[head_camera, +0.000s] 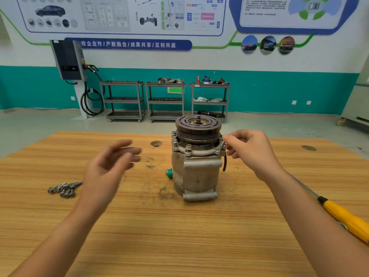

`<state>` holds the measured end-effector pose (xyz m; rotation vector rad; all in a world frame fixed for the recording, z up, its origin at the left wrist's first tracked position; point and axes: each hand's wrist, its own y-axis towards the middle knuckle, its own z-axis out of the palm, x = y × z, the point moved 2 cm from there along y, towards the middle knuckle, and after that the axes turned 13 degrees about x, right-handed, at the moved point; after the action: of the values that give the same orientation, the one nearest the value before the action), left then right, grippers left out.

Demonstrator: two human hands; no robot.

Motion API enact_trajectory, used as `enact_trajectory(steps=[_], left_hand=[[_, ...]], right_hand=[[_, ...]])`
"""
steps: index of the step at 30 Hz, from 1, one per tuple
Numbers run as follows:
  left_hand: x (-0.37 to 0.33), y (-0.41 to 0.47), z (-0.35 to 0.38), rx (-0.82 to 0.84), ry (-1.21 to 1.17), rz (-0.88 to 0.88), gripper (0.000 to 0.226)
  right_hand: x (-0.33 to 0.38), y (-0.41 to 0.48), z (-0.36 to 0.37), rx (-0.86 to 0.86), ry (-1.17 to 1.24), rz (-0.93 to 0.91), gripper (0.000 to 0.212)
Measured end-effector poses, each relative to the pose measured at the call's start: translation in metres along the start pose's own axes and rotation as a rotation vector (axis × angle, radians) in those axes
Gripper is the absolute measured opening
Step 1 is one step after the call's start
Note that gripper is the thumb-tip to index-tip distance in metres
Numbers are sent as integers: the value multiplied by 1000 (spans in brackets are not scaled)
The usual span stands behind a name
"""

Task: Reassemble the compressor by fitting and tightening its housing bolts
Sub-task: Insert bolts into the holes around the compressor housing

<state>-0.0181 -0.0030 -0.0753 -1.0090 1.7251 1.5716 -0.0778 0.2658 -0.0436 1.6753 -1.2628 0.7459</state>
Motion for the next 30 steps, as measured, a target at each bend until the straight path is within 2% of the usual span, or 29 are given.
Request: enact_trajectory(steps=[3,6,10,13,18,20,24,27,30], left_hand=[[22,-3,-45,-246,-17,-50,23],[39,-6,-84,-377,-26,-126,23],[50,-10,-118,-446,28,-238,26],[49,-11,-127,-453,67,-327,30],[89,3,-155,-506,81,-713,27],[100,-2,-167,-493,157,-768,35],[92,-26,-176,-391,510,-511,17],[91,-17,-184,-265,759,-509,17],[90,1,-187,-131,883,-498,20]], right_hand=[[-5,6,3,48,-27,36,17],[-7,8,3,54,28,37,17],[-6,9,1,98,48,47,19],[-4,9,6,171,-76,78,21],[7,6,8,144,-416,-16,20],[9,2,9,140,-562,-64,24],[8,-2,9,108,-709,-85,33],[8,0,10,104,-744,-74,32],[4,-1,10,110,-668,-93,33]])
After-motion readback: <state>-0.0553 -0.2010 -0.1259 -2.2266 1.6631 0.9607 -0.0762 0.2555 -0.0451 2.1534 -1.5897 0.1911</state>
